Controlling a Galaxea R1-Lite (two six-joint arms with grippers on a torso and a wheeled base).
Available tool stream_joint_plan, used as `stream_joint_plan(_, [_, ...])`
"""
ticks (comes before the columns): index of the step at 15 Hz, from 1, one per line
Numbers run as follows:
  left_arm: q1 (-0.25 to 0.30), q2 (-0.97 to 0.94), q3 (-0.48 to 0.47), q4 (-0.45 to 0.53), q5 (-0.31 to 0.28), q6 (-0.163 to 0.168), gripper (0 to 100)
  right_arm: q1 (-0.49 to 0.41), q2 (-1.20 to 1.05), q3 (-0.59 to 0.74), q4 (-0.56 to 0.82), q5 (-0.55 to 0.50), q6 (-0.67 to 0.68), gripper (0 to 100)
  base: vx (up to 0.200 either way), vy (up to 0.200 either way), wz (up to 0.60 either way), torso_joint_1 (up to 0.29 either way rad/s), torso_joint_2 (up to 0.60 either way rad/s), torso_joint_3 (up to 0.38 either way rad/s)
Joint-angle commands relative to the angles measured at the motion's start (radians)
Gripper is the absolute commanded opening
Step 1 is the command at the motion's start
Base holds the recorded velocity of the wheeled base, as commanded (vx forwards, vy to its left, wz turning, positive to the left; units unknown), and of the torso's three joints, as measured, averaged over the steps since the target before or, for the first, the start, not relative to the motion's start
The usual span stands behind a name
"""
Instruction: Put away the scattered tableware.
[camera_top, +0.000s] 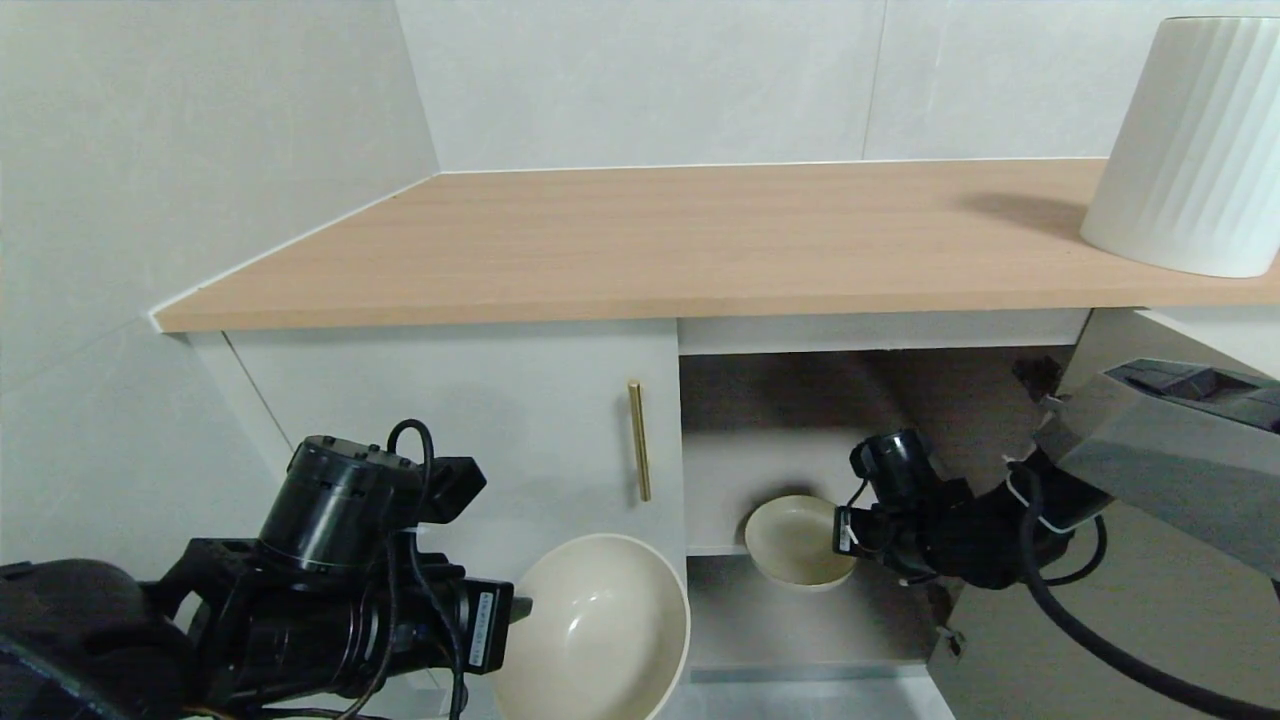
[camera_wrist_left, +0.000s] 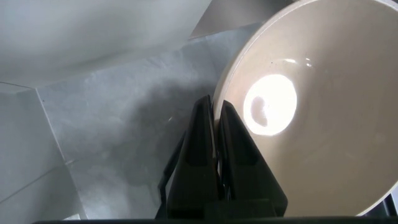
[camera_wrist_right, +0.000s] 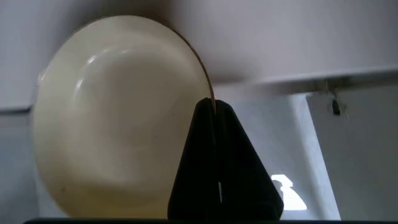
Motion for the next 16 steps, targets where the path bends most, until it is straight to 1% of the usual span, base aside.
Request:
stream_joint_plan(1, [0.0,0.003,0.0,0.0,0.0,-0.001,0,-0.008,0.047,-0.037,-0.001,-0.017,0.021,0,0.0,0.0,0.0,0.0,0.0,0.0])
stream_joint_plan(2, [0.0,0.005,0.0,0.0,0.0,-0.001,0,-0.009,0.063,-0.07,0.003,-0.038,0.042,0,0.0,0.0,0.0,0.0,0.0,0.0])
stream_joint_plan(5, [0.0,0.009,0.0,0.0,0.0,-0.001,0,-0.019,0.097,-0.129,0.005,-0.098,0.045,0,0.0,0.0,0.0,0.0,0.0,0.0])
stream_joint_plan(8, [0.0,0.011,0.0,0.0,0.0,-0.001,0,-0.039,0.111,-0.173,0.0,-0.104,0.062,0,0.0,0.0,0.0,0.0,0.0,0.0])
stream_joint_plan(11, [0.0,0.011,0.0,0.0,0.0,-0.001,0,-0.048,0.14,-0.225,0.0,-0.138,0.059,0,0.0,0.0,0.0,0.0,0.0,0.0])
stream_joint_plan(16, [0.0,0.018,0.0,-0.003,0.0,-0.002,0,-0.055,0.166,-0.27,0.006,-0.149,0.052,0,0.0,0.0,0.0,0.0,0.0,0.0])
